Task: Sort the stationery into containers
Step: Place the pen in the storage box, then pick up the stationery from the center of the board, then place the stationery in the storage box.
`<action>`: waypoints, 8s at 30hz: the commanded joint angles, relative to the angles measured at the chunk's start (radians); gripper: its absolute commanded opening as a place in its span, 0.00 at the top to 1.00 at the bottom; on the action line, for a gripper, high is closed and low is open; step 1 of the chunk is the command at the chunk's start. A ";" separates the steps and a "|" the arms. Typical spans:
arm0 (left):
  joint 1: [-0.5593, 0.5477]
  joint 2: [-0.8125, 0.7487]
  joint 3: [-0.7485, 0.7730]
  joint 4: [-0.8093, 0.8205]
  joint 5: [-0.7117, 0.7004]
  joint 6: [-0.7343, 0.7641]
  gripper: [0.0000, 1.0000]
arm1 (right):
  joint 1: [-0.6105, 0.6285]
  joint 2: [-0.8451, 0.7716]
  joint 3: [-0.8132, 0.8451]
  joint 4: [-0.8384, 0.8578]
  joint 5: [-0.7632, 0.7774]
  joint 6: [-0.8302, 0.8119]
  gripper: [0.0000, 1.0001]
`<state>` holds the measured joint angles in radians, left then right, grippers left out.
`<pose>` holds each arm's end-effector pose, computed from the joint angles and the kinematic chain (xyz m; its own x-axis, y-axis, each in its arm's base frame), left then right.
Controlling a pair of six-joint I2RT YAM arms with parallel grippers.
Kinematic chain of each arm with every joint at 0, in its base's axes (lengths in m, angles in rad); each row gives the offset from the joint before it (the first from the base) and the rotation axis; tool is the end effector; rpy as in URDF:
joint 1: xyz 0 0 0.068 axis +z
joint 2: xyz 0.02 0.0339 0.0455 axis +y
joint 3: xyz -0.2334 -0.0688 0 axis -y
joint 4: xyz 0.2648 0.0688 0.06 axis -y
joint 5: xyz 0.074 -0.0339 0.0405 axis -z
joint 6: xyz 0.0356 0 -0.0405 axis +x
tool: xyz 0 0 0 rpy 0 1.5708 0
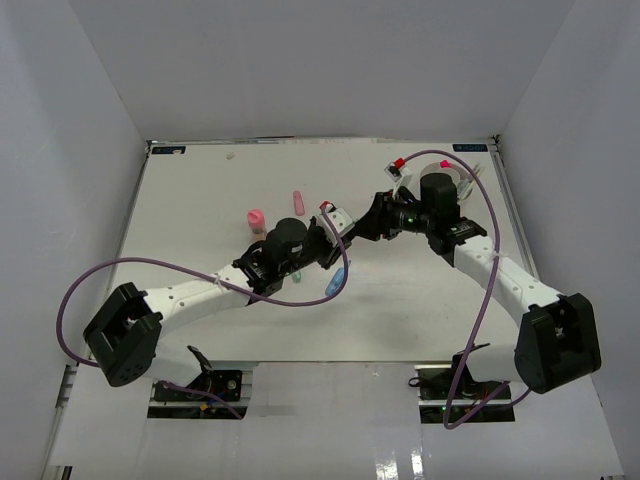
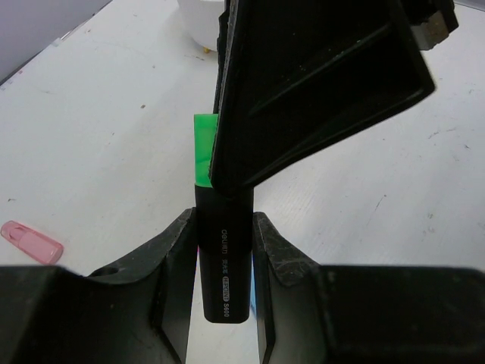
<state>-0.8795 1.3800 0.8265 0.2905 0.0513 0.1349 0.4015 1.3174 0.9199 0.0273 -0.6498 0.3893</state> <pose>0.2143 -0.2618 0.2260 -0.0565 0.2790 -0.9586 0.8160 0.5662 0.1167 0.2901 0.1466 0.2552 -0.6233 0.0637 -0.7794 -0.6418 0.5278 0.5563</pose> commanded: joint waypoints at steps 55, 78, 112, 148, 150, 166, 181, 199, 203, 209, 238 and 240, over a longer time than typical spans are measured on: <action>0.059 0.163 0.238 -0.514 -0.278 -0.262 0.02 | -0.389 0.517 0.737 -0.296 0.915 -0.319 0.92; 0.059 0.169 0.241 -0.514 -0.222 -0.264 0.02 | -0.389 0.588 0.741 -0.313 0.878 -0.320 0.74; 0.062 -0.090 0.106 -0.379 -0.614 -0.412 0.02 | -0.389 -0.383 -0.177 0.131 0.314 -0.182 0.05; 0.356 0.091 -0.409 0.496 -0.570 -0.340 0.19 | -0.244 -0.689 -0.538 0.280 0.276 -0.210 0.09; 0.356 0.123 -0.405 0.521 -0.573 -0.331 0.20 | -0.242 -0.685 -0.536 0.281 0.269 -0.213 0.09; 0.358 0.267 -0.397 0.717 -0.619 -0.285 0.28 | -0.242 -0.670 -0.535 0.280 0.246 -0.219 0.08; 0.363 0.347 -0.386 0.817 -0.608 -0.262 0.40 | -0.242 -0.661 -0.543 0.283 0.236 -0.222 0.08; 0.356 -0.033 -0.428 0.590 0.009 -0.141 0.76 | -0.221 -0.548 -0.391 0.160 0.006 -0.262 0.01; 0.327 -0.099 -0.334 0.389 0.188 -0.109 0.76 | -0.141 -0.483 -0.268 0.054 0.028 -0.314 0.06; 0.254 -0.114 -0.158 0.093 0.308 -0.066 0.75 | -0.008 -0.386 -0.095 -0.006 0.104 -0.385 0.06; 0.188 -0.199 -0.090 -0.021 0.469 -0.089 0.75 | 0.269 -0.103 0.119 -0.040 0.205 -0.422 0.11; 0.188 -0.202 -0.090 -0.014 0.467 -0.089 0.75 | 0.269 -0.098 0.117 -0.040 0.199 -0.420 0.14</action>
<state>-0.6849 1.2179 0.7219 0.2329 0.5018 0.0410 0.6662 1.2171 1.0080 -0.0360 -0.4568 -0.0437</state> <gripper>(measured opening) 0.547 0.868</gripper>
